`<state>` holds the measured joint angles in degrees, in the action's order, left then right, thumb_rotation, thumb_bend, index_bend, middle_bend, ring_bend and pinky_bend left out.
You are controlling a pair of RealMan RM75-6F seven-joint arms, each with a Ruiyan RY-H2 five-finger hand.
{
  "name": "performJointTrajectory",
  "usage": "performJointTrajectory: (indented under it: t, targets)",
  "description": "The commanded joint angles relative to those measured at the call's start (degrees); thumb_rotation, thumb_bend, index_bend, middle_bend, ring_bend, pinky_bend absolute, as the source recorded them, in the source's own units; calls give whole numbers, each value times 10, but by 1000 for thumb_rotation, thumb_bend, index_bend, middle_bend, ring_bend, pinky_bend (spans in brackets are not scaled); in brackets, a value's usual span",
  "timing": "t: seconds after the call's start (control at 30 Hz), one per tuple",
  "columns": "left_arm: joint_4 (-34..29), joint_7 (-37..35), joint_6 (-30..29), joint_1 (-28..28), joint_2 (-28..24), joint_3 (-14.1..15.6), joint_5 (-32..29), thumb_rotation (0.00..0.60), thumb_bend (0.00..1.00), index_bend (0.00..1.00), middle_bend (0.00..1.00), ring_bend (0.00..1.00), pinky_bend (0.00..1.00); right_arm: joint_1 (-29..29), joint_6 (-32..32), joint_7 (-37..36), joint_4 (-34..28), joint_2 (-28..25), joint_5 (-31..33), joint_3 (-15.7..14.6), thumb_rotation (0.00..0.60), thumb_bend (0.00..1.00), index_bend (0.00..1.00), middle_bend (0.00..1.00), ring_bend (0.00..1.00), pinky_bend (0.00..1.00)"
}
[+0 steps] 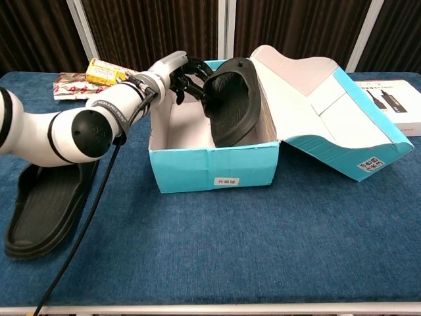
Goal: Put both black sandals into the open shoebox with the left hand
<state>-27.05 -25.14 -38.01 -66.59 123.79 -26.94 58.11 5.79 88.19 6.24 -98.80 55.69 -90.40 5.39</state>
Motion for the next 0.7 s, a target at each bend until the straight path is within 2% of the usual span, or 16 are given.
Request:
performJointTrajectory:
  t: [0.03,0.13,0.27,0.5,0.7]
  targets:
    - [7,13,-7,-1,7,5,8,600,91,288,389,398,682,0,0,0,0,0,-1,0,600,230,76,97,45,187]
    - [19,28,-21,-2,15,12,19,600,90,232,333,357,659,0,0,-1,0,0,0,-1,600,231,76,97,45,187]
    - [35,46,-23,-6,24,16,27,600,89,214,299,332,637,-2,2,-2,1,0,0,-1,600,231,75,97,45,188]
    - [60,86,-40,-14,38,21,38,600,69,165,186,211,554,-3,4,-5,3,-1,-1,-2,600,231,76,97,45,187]
    - [75,121,-59,-15,45,31,53,600,68,151,143,150,511,-4,4,-8,5,0,-2,-3,600,231,75,97,45,187]
